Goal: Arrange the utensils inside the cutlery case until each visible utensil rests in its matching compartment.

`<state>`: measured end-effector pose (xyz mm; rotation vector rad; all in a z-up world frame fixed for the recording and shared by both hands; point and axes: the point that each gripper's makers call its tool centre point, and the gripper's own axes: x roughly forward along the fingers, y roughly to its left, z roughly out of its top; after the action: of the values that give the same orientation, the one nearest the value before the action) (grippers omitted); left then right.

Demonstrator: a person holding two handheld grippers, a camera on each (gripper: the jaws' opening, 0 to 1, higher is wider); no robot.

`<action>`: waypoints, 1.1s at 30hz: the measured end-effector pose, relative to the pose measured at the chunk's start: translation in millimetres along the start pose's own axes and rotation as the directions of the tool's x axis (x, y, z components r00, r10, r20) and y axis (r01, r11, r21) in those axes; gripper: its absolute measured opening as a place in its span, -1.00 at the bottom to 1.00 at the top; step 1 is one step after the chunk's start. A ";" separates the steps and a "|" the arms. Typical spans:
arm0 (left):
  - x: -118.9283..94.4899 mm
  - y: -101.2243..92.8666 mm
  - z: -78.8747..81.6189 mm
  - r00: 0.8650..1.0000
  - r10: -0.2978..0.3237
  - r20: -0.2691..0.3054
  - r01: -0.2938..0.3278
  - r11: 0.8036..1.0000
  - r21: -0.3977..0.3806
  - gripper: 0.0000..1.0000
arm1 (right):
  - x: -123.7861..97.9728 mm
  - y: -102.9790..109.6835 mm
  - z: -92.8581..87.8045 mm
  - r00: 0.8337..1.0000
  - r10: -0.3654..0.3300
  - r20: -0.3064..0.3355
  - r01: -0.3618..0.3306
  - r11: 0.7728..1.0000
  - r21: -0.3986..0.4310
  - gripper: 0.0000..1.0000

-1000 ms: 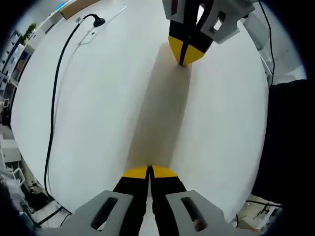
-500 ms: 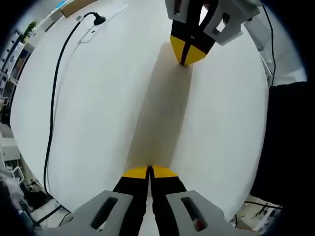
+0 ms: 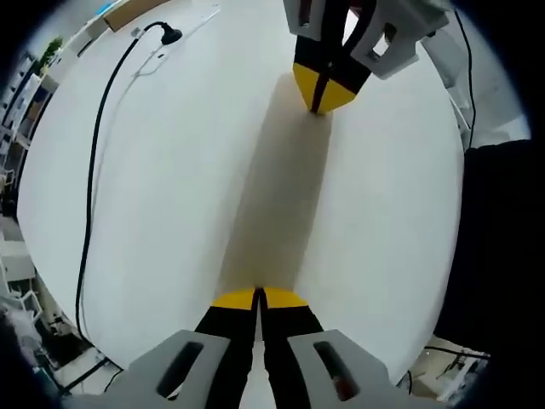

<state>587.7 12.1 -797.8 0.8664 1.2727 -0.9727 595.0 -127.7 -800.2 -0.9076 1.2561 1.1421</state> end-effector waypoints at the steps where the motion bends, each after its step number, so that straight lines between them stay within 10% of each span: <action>1: 0.2 0.2 0.1 1.000 -0.001 0.002 0.001 1.000 -0.006 -0.98 | 0.0 -0.1 0.0 1.000 0.001 0.001 -0.001 1.000 0.002 -1.00; 11: -1.6 2.3 -1.5 0.991 -0.038 0.130 0.054 0.991 -0.124 -0.99 | 0.3 0.1 0.7 1.000 -0.010 -0.001 0.010 1.000 -0.005 -1.00; 16: -4.8 5.5 10.6 0.965 -0.016 0.262 0.063 0.983 -0.172 -1.00 | 0.0 3.2 0.7 0.999 -0.045 -0.010 0.044 0.997 -0.067 -1.00; 20: -6.4 2.0 21.5 0.969 -0.019 0.247 0.053 0.989 -0.135 -1.00 | 0.0 0.9 0.7 0.999 -0.037 -0.007 0.037 0.998 -0.051 -1.00; 23: -0.7 0.9 19.8 0.988 -0.001 0.152 -0.005 0.999 0.043 -1.00 | -0.1 1.1 0.5 0.999 -0.033 0.004 0.033 0.999 -0.043 -1.00; 33: -1.9 3.8 16.5 0.985 -0.049 0.166 0.067 0.993 -0.101 -1.00 | -0.3 0.8 -0.1 0.999 -0.028 0.037 0.029 0.999 -0.041 -1.00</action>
<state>597.1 -1.6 -794.1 0.6566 1.2026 -0.9923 594.2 -127.6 -799.8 -0.9287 1.1905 1.1606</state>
